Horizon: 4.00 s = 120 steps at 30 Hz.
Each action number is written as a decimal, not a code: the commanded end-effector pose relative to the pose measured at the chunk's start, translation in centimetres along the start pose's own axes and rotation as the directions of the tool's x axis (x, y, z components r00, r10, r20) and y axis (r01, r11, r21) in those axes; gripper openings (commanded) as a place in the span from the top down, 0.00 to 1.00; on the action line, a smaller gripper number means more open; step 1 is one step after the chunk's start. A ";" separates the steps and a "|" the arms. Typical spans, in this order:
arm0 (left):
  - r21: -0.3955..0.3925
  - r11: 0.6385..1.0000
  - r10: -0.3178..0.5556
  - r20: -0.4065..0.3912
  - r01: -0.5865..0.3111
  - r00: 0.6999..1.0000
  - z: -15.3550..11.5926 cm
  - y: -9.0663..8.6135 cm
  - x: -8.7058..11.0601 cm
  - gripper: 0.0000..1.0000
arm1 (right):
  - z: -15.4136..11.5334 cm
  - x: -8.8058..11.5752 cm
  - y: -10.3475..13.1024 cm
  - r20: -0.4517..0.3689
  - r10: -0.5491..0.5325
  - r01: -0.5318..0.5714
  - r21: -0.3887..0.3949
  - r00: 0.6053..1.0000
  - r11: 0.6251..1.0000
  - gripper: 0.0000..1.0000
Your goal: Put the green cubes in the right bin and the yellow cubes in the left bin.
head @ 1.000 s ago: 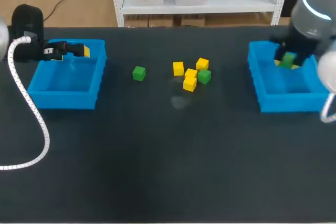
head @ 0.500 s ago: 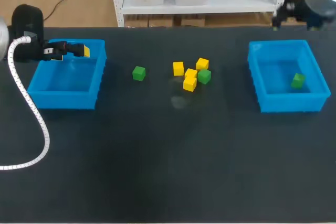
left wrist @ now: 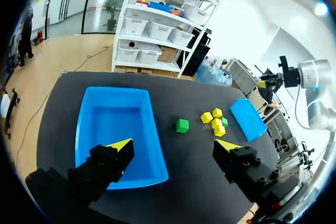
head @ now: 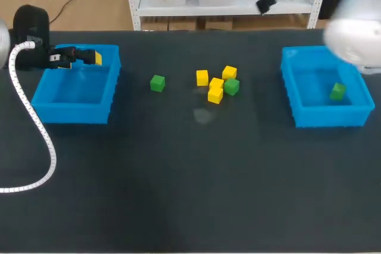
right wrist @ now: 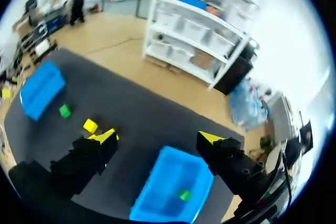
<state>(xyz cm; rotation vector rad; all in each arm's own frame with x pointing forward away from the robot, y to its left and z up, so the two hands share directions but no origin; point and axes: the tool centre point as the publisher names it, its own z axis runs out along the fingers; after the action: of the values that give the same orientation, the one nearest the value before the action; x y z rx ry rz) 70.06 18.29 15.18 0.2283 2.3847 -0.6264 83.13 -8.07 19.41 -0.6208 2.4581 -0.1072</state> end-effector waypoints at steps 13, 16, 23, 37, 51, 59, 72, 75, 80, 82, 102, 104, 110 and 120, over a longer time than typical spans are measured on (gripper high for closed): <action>0.007 1.000 0.002 0.006 -0.002 1.000 0.0 0.2 0.2 0.00 | 6.3 3.3 7.1 -0.265 -0.578 0.469 -0.376 0.772 0.799 0.00; 0.007 1.000 0.002 0.006 -0.002 1.000 0.0 0.2 0.2 0.00 | 6.9 4.7 7.9 -0.272 -0.591 0.469 -0.401 0.759 0.787 0.00; 0.007 1.000 0.002 0.006 -0.002 1.000 0.0 0.2 0.2 0.00 | 8.2 6.8 9.2 -0.302 -0.567 0.447 -0.383 0.766 0.808 0.00; 0.007 1.000 0.002 0.006 -0.002 1.000 0.0 0.2 0.2 0.00 | 9.8 9.2 10.8 -0.307 -0.454 0.325 -0.388 0.836 0.862 0.00; 0.007 1.000 0.002 0.006 -0.002 1.000 0.0 0.2 0.2 0.00 | 11.8 11.0 12.6 -0.329 -0.441 0.288 -0.421 0.835 0.860 0.00; 0.007 1.000 0.002 0.006 -0.002 1.000 0.0 0.2 0.2 0.00 | 13.4 10.5 12.4 -0.346 -0.440 0.287 -0.412 0.829 0.865 0.00; 0.007 1.000 0.002 0.006 -0.002 1.000 0.0 0.2 0.2 0.00 | 15.5 9.9 12.8 -0.361 -0.422 0.268 -0.406 0.831 0.874 0.00; 0.007 1.000 0.002 0.006 -0.002 1.000 0.0 0.2 0.2 0.00 | 15.9 9.8 12.9 -0.365 -0.412 0.258 -0.401 0.835 0.879 0.00; 0.007 1.000 0.002 0.006 -0.002 1.000 0.0 0.2 0.2 0.00 | 16.2 9.9 13.1 -0.369 -0.381 0.229 -0.392 0.848 0.891 0.00; 0.007 1.000 0.002 0.006 -0.002 1.000 0.0 0.2 0.2 0.00 | 16.2 9.9 13.1 -0.369 -0.368 0.218 -0.388 0.853 0.895 0.00; 0.007 1.000 0.002 0.006 -0.002 1.000 0.0 0.2 0.2 0.00 | 15.6 9.3 12.9 -0.363 -0.327 0.198 -0.349 0.873 0.916 1.00; 0.007 1.000 0.002 0.006 -0.002 1.000 0.0 0.2 0.2 0.00 | 15.4 9.1 12.7 -0.359 -0.325 0.199 -0.345 0.875 0.917 1.00; 0.007 1.000 0.002 0.006 -0.002 1.000 0.0 0.2 0.2 0.00 | 13.8 7.8 11.9 -0.325 -0.316 0.212 -0.318 0.891 0.924 1.00; 0.007 1.000 0.002 0.006 -0.002 1.000 0.0 0.2 0.2 0.00 | 4.9 4.0 6.2 -0.164 -0.227 0.193 -0.197 0.960 0.961 1.00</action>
<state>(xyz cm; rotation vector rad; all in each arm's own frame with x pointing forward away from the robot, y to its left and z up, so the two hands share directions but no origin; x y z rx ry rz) 70.06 18.29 15.18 0.2283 2.3846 -0.6263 84.36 -1.38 8.27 -1.0461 2.7021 -0.0517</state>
